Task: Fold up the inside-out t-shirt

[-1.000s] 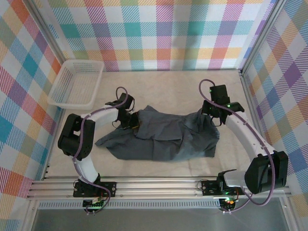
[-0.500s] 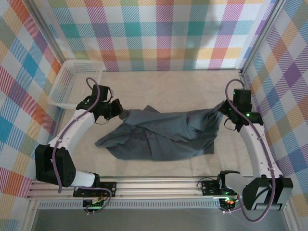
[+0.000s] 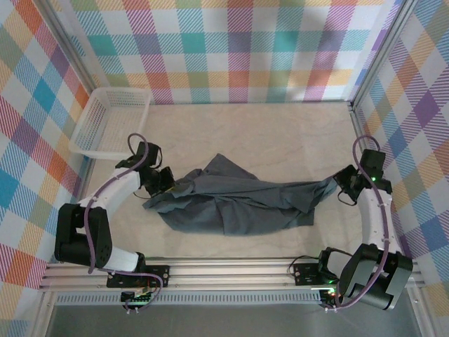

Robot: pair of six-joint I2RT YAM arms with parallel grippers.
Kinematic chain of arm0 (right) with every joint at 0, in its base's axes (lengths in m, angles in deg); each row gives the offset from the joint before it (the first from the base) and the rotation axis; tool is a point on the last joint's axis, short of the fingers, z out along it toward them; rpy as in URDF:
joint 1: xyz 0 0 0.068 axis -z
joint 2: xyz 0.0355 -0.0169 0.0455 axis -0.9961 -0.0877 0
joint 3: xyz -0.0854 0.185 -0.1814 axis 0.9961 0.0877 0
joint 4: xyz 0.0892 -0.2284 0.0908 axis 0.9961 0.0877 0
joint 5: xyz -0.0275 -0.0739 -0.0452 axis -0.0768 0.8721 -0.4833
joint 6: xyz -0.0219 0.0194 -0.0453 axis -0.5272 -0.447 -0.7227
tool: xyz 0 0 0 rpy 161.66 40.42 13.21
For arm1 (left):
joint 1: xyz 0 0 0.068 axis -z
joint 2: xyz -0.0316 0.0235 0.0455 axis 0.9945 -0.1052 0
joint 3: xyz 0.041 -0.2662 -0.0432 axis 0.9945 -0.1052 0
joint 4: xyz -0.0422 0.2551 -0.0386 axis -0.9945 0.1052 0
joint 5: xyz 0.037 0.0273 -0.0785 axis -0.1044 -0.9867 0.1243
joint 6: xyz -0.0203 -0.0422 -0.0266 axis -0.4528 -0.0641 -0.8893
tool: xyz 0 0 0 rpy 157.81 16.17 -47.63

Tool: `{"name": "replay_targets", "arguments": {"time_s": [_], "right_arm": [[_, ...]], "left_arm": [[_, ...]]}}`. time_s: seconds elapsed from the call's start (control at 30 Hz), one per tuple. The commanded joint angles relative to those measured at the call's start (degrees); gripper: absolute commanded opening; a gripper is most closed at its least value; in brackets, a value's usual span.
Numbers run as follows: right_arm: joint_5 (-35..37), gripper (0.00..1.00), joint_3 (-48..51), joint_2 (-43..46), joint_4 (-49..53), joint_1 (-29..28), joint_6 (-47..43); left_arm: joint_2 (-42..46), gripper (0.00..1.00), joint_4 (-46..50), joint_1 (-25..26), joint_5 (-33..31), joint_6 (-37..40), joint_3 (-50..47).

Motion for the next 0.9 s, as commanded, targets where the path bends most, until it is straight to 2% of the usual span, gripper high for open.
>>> {"name": "replay_targets", "arguments": {"time_s": [0.0,0.1,0.17,0.23,0.3,0.43,0.57,0.7,0.87], "right_arm": [[-2.67,0.00,1.89,0.49,-2.30,0.22,1.37],[-0.18,0.00,0.78,1.29,-1.15,0.22,0.50],[-0.42,0.00,0.07,1.30,-0.83,0.23,-0.09],[-1.81,0.00,-0.17,1.14,-1.01,0.22,0.00],[-2.96,0.00,0.01,1.04,-1.44,0.22,0.43],[-4.58,0.00,0.34,0.83,-2.19,0.13,1.11],[-5.13,0.00,0.24,1.12,-2.40,0.13,1.27],[-5.06,0.00,-0.24,1.60,-1.80,0.13,0.95],[-4.52,0.00,-0.33,2.09,-1.57,0.15,0.63]], "left_arm": [[-1.87,0.09,-2.26,0.96,4.00,-0.77,-1.31],[-1.32,0.34,-0.11,0.92,0.38,-0.65,-0.50],[-0.01,0.42,0.98,1.56,-1.75,0.76,0.44],[2.76,0.46,3.25,6.32,-7.47,4.16,2.35],[4.85,0.48,4.74,12.02,-13.54,7.15,3.93],[4.74,0.48,6.34,21.44,-19.38,11.32,5.39],[-0.58,0.48,6.66,22.45,-18.58,10.94,6.74],[-5.28,0.45,4.36,22.41,-12.59,10.49,8.61],[-11.26,0.41,4.53,22.45,-14.92,9.83,9.96]]}}
